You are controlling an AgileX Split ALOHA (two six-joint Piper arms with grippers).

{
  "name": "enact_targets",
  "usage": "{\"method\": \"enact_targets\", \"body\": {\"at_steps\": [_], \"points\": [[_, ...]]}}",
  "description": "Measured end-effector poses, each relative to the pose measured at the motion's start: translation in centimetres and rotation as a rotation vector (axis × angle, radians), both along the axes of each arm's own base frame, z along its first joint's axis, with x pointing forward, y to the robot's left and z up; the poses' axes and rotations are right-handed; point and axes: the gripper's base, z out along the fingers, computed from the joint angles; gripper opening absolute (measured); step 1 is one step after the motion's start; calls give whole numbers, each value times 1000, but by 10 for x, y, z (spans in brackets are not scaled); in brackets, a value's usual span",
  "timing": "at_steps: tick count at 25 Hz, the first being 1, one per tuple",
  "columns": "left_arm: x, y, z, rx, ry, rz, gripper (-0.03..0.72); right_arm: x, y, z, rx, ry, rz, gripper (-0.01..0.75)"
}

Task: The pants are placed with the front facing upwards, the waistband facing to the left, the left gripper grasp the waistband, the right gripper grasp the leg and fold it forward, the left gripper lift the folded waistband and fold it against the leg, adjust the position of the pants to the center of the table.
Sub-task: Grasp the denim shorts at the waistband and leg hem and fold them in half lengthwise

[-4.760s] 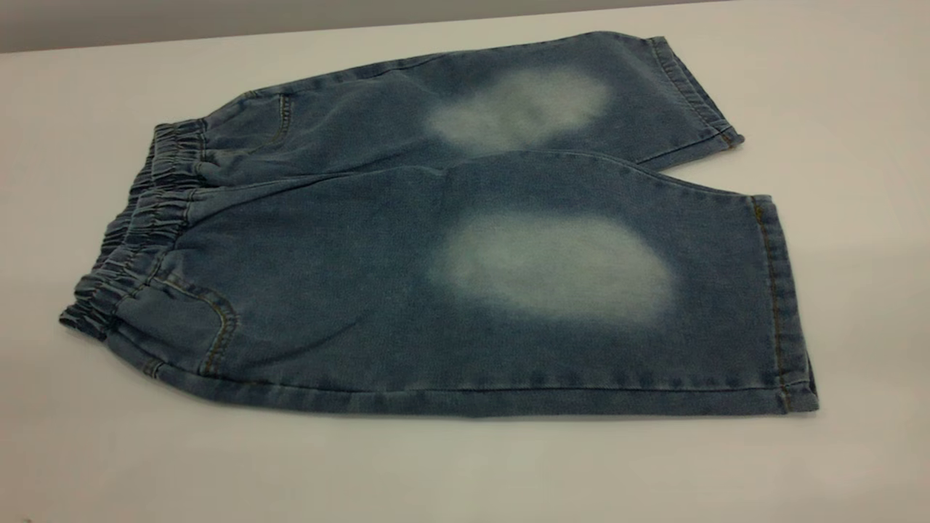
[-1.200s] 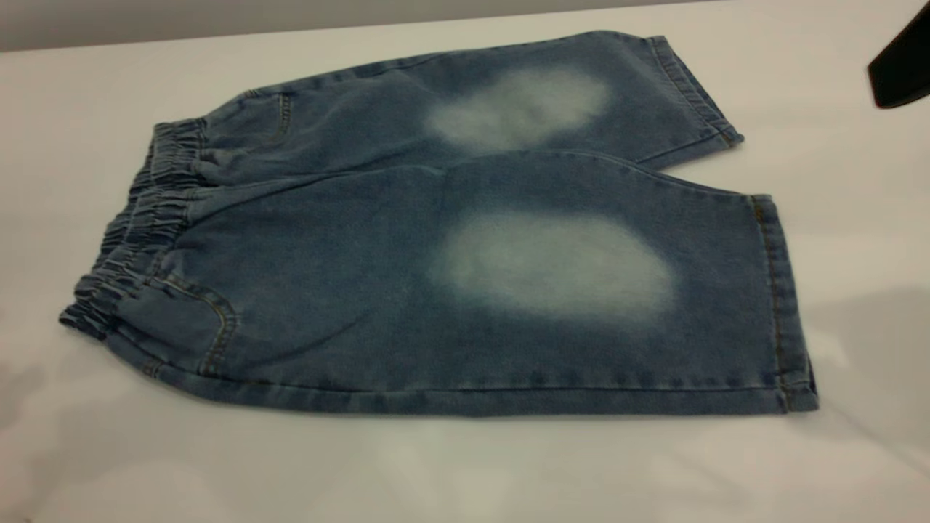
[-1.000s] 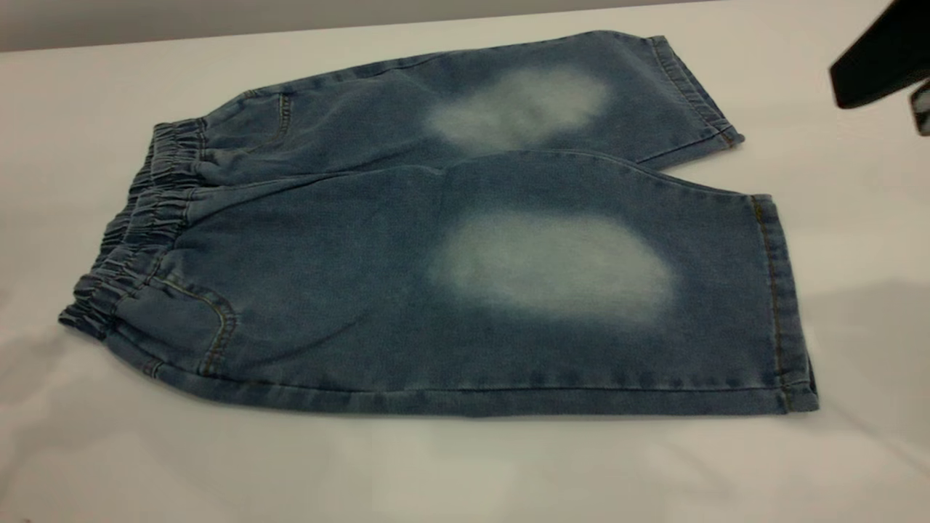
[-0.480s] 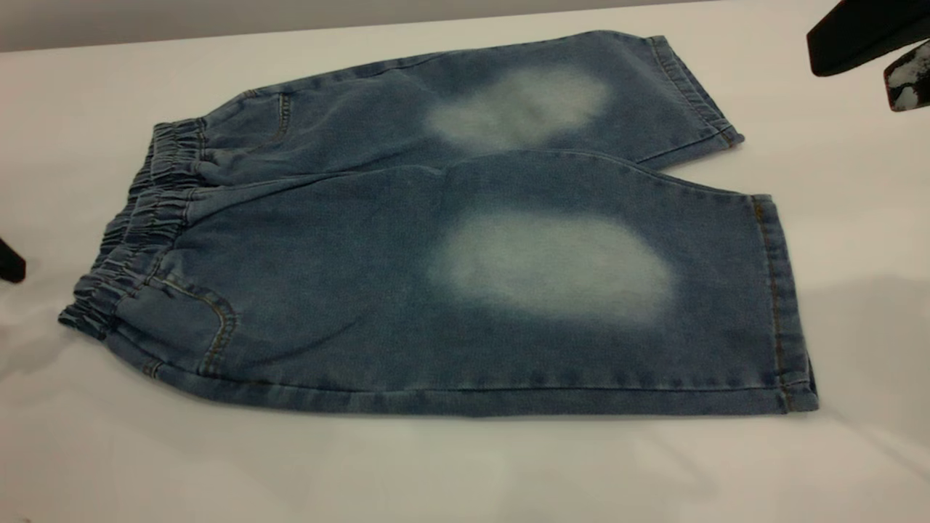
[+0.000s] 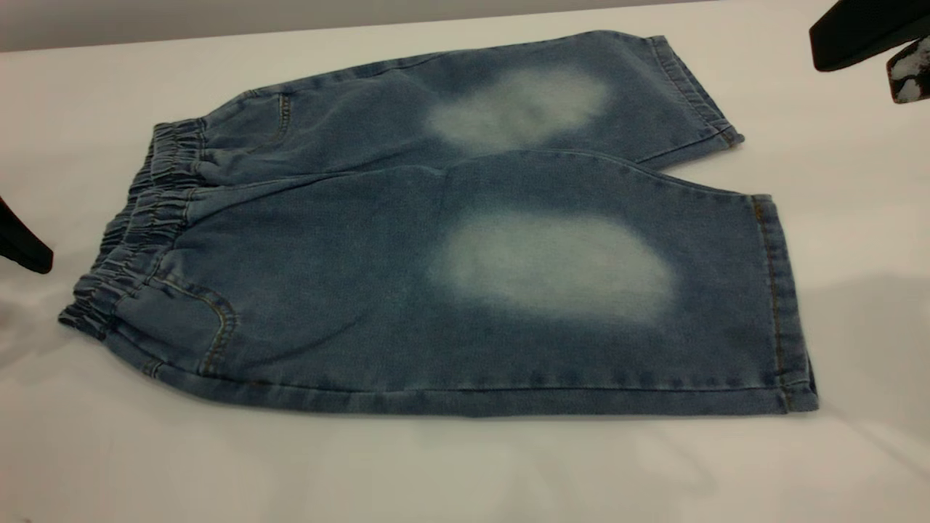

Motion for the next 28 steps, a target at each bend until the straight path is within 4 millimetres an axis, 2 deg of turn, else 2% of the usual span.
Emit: {"method": "enact_targets", "body": {"at_steps": [8,16,28], "points": [[1,-2,-18,-35,5,-35,508,0,0,0,-11,-13,9,405],[7,-6,-17,-71,-75,-50,508,0,0,0,-14,-16,13,405],[9,-9,-38,-160,-4,-47,508,0,0,0,-14,-16,15,405]]}}
